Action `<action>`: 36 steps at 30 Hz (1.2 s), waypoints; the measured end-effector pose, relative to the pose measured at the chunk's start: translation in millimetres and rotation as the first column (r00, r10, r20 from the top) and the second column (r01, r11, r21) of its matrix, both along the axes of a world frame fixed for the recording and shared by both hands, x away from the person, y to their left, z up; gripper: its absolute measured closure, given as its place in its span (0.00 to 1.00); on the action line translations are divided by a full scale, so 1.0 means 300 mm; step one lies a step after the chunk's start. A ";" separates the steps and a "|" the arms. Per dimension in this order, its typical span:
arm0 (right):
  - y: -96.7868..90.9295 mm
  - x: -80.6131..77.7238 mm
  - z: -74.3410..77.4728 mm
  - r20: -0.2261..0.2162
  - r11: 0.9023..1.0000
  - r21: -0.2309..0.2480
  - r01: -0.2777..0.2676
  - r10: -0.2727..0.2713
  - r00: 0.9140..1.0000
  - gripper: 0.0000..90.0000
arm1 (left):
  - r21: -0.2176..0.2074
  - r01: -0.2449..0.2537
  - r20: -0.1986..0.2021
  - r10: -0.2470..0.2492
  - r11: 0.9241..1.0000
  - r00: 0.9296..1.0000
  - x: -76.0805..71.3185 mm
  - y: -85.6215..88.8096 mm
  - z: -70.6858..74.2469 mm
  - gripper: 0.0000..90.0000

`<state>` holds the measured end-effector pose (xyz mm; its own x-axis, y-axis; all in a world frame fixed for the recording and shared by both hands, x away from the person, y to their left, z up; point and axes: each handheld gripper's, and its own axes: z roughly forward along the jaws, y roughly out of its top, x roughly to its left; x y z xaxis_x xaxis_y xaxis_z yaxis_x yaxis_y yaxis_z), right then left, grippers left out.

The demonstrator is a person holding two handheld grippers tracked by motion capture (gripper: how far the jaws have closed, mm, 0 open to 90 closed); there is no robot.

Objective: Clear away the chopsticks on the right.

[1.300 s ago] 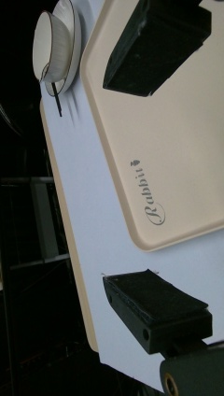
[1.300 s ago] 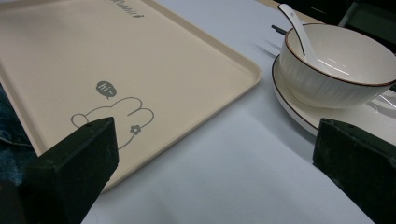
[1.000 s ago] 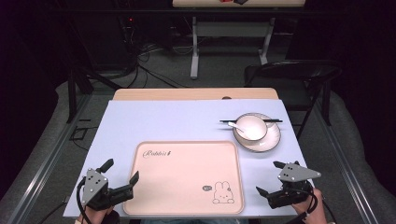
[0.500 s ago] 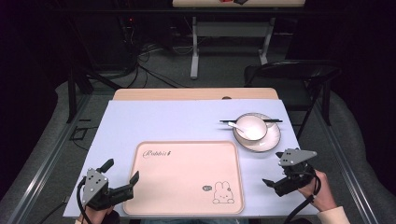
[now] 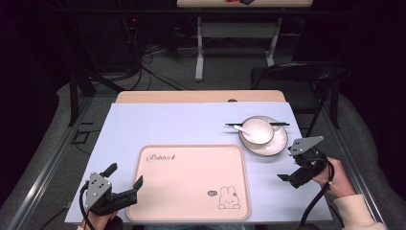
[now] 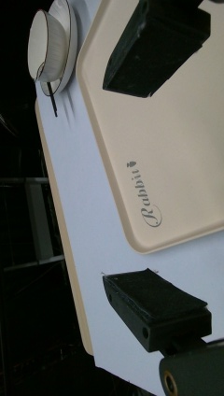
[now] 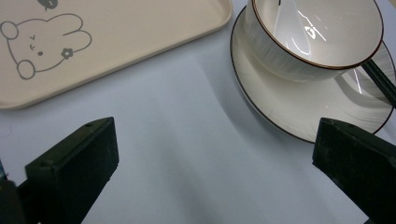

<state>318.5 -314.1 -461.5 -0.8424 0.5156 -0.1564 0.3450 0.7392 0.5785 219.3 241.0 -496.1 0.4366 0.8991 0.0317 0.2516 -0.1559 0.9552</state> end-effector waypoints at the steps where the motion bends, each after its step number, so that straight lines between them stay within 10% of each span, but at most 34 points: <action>1: -0.001 0.008 0.003 -0.007 1.000 -0.009 -0.006 0.006 1.000 0.00 | 0.000 0.000 0.000 0.000 1.000 1.000 0.000 0.000 0.000 0.08; 36: -0.033 0.304 0.118 -0.087 0.975 -0.117 -0.188 0.179 0.980 0.00 | 0.009 0.002 0.002 -0.002 1.000 1.000 -0.002 -0.007 -0.001 0.08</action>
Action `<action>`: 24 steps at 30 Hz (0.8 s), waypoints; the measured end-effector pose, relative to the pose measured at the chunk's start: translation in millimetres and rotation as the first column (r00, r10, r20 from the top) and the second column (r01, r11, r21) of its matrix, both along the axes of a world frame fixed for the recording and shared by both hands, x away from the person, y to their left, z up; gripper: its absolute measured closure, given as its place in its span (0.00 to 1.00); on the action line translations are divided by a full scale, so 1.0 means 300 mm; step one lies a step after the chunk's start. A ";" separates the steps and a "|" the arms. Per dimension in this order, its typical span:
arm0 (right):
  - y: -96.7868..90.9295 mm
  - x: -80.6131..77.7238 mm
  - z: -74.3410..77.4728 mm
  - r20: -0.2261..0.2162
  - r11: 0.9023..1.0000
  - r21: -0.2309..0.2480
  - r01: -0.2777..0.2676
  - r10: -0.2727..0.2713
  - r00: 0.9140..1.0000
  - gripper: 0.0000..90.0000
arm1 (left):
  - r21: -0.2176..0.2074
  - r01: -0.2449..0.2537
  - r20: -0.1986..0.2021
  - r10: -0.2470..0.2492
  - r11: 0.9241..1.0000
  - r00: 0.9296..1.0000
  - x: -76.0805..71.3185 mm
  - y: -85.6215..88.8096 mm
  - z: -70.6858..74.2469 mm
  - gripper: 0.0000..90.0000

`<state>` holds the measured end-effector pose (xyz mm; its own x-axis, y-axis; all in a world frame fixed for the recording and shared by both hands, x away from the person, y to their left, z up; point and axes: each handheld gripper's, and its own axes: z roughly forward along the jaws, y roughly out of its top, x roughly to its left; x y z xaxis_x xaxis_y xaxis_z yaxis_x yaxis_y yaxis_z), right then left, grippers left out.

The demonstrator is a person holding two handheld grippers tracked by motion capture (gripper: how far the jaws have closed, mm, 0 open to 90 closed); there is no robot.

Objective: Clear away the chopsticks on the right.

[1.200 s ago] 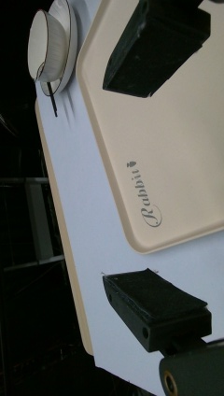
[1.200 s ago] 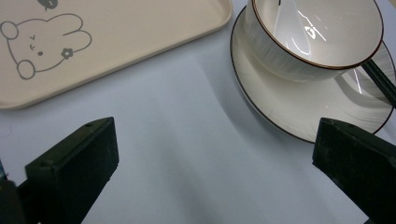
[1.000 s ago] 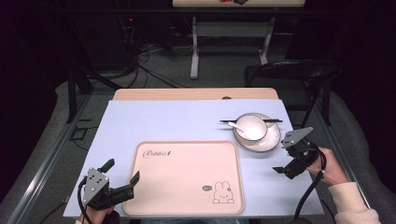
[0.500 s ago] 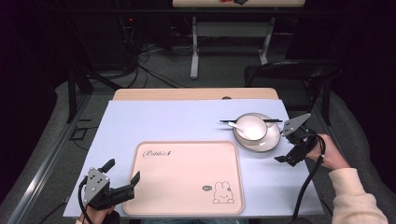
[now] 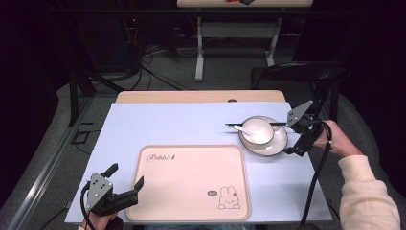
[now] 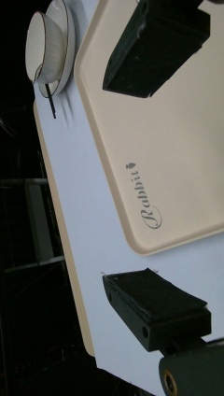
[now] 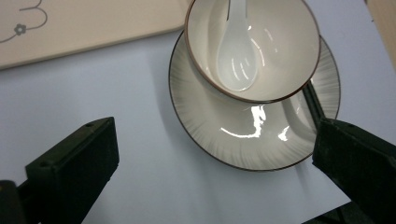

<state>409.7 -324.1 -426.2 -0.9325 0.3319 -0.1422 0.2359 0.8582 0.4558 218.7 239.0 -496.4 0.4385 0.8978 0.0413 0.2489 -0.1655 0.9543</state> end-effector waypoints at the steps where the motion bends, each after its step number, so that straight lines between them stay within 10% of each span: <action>1: -0.002 0.007 0.007 -0.002 1.000 0.001 0.008 -0.008 1.000 0.00 | 0.000 -0.004 -0.003 0.004 1.000 1.000 0.001 0.000 0.000 0.08; 24: -0.048 0.224 -0.030 -0.092 1.000 0.006 -0.001 0.002 0.996 0.00 | -0.011 -0.005 -0.021 0.005 1.000 1.000 0.007 0.005 0.000 0.08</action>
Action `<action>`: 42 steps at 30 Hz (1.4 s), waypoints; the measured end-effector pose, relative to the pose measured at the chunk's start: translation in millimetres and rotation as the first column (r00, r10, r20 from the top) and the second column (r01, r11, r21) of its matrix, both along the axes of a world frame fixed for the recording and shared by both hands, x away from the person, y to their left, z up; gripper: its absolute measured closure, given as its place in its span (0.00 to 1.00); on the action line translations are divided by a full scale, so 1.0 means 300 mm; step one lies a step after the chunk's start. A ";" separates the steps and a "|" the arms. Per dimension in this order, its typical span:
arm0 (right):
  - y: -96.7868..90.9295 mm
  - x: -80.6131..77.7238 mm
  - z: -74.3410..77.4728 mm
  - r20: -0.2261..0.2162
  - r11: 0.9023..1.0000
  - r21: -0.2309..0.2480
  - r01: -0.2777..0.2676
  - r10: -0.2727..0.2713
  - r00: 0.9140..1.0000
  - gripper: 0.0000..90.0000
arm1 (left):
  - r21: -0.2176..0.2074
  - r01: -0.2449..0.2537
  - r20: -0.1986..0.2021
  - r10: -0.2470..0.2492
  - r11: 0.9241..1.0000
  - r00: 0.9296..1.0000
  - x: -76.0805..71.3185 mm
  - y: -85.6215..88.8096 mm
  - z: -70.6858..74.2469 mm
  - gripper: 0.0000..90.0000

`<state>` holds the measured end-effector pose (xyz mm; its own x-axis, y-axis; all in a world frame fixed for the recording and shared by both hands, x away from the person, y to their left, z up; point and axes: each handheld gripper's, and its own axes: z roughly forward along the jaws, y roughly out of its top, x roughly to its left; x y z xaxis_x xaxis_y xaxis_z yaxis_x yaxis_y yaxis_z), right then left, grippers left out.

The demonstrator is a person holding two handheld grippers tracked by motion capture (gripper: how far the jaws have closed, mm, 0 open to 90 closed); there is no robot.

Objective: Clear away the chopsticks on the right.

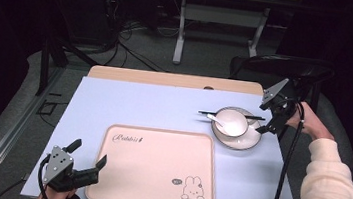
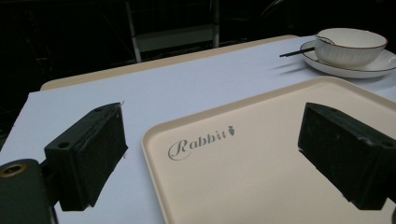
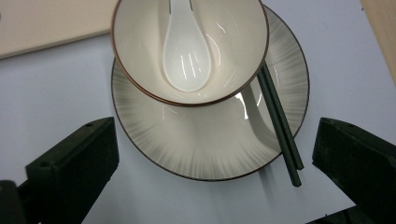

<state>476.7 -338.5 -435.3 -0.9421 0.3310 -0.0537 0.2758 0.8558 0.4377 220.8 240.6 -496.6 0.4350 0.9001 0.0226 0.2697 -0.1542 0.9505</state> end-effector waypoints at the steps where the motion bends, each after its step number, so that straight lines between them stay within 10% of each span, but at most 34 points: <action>1: -0.005 0.013 -0.012 -0.003 1.000 0.005 0.005 -0.005 1.000 0.00 | 0.000 0.000 -0.002 0.000 1.000 1.000 0.002 0.000 0.000 0.08; 11: -0.043 0.059 -0.068 0.005 0.996 0.043 0.082 -0.082 0.997 0.19 | -0.004 -0.002 -0.004 0.001 1.000 1.000 0.001 0.000 0.001 0.09; 19: -0.019 0.086 -0.101 0.053 0.991 -0.051 0.125 -0.122 0.991 0.42 | -0.007 -0.005 -0.002 0.005 1.000 1.000 0.002 0.000 0.000 0.09; 31: 0.070 0.120 -0.160 0.173 0.975 -0.215 0.063 -0.026 0.985 0.77 | -0.004 -0.002 -0.002 0.002 1.000 1.000 0.002 0.001 0.000 0.09; 42: 0.124 0.143 -0.226 0.110 0.948 -0.317 -0.004 0.041 0.993 0.87 | -0.008 -0.005 -0.003 0.005 1.000 1.000 0.001 0.003 0.000 0.09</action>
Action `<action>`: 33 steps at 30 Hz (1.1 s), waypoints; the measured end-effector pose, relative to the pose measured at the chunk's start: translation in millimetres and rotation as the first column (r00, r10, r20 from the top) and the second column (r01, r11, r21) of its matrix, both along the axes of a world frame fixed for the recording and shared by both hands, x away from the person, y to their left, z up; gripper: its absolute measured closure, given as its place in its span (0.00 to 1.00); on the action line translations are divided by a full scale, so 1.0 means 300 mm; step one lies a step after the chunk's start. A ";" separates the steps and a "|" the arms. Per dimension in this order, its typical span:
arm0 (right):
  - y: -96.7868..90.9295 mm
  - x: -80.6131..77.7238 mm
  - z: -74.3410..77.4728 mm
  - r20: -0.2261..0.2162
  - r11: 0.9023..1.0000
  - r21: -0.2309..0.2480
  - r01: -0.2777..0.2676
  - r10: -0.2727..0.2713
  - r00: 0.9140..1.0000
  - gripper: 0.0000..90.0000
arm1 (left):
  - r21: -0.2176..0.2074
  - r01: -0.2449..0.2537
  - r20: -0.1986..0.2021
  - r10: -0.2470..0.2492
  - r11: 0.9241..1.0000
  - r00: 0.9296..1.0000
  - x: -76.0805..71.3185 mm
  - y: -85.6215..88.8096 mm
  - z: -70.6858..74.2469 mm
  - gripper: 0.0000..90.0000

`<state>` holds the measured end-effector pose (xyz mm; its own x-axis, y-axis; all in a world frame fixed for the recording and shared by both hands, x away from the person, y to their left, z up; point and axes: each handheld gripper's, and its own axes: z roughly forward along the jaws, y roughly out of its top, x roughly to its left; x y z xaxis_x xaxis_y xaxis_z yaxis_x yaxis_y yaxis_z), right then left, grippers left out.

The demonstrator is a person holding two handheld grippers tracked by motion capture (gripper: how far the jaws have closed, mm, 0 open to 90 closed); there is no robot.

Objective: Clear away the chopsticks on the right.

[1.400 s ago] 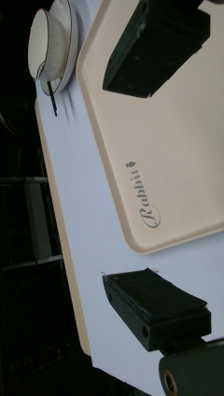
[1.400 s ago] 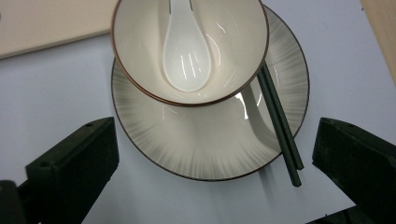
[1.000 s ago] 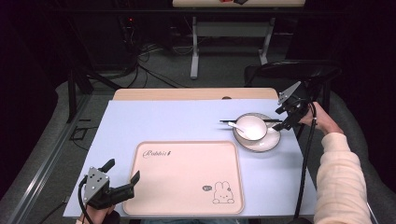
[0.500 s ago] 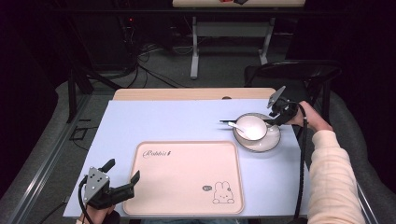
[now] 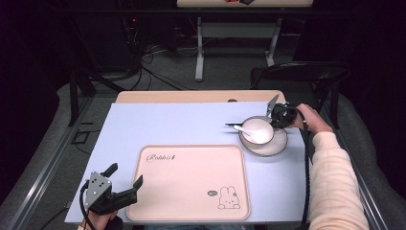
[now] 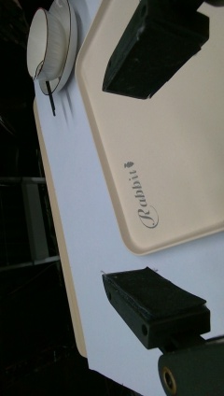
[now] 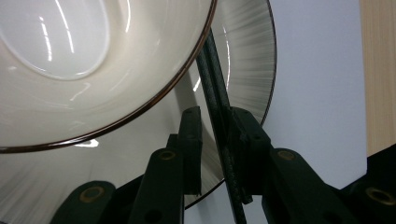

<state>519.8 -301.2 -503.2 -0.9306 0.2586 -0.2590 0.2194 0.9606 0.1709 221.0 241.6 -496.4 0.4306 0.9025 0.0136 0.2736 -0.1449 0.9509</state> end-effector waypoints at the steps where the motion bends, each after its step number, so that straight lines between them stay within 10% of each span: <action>1: 0.000 0.000 0.000 0.000 1.000 0.000 0.000 0.000 1.000 0.87 | 0.000 0.000 0.000 0.000 1.000 1.000 0.000 0.000 0.000 0.09; 20: 0.000 0.000 -0.019 -0.101 1.000 0.017 0.020 -0.018 0.995 0.92 | 0.007 0.008 -0.002 -0.008 1.000 1.000 0.002 -0.001 0.000 0.09; 33: -0.050 -0.016 0.047 -0.070 0.988 0.125 0.094 -0.086 0.994 0.94 | 0.010 0.009 -0.003 -0.009 1.000 1.000 0.004 -0.003 0.000 0.09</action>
